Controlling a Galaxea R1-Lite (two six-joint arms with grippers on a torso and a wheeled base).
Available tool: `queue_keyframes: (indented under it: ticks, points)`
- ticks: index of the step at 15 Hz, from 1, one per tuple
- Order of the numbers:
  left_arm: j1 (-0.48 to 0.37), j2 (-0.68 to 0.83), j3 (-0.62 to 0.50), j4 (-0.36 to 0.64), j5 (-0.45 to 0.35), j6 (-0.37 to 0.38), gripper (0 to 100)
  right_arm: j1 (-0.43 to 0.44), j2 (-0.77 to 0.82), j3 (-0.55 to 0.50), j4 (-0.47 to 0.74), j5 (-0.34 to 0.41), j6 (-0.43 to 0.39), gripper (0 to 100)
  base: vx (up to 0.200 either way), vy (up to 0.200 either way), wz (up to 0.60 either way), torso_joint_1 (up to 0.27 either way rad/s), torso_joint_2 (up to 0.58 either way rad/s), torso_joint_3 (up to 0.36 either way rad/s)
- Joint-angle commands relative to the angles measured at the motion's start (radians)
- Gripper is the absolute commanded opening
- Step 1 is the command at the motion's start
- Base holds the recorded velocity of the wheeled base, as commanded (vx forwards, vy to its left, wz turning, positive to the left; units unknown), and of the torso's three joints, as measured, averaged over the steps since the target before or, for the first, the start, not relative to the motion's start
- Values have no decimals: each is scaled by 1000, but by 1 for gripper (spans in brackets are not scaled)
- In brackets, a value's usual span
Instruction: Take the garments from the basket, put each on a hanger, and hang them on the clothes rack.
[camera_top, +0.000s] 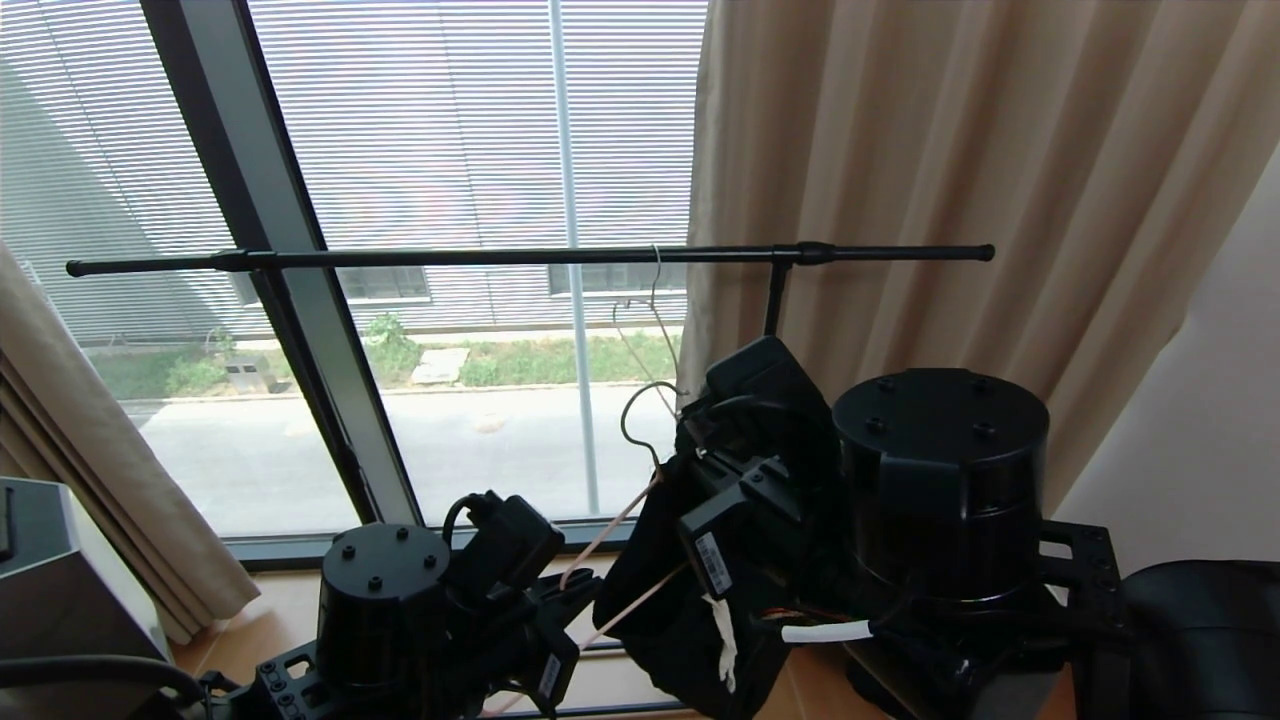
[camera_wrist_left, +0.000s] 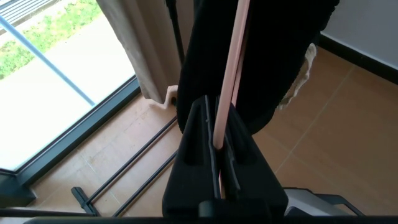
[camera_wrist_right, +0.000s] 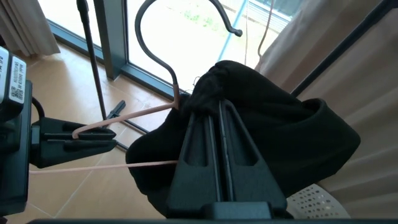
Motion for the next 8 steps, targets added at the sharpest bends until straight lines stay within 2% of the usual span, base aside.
queue_keyframes:
  ticks: [1, 8]
  points:
    - [0, 1, 1, 0, 0, 0, 0, 3, -2, -1, -1, 0, -1, 0, 0, 0, 0, 0, 0, 0]
    - [0, 12, -2, 0, 1, 0, 0, 50, 0, -1, -1, 0, 21, 0, 0, 0, 0, 0, 0, 0]
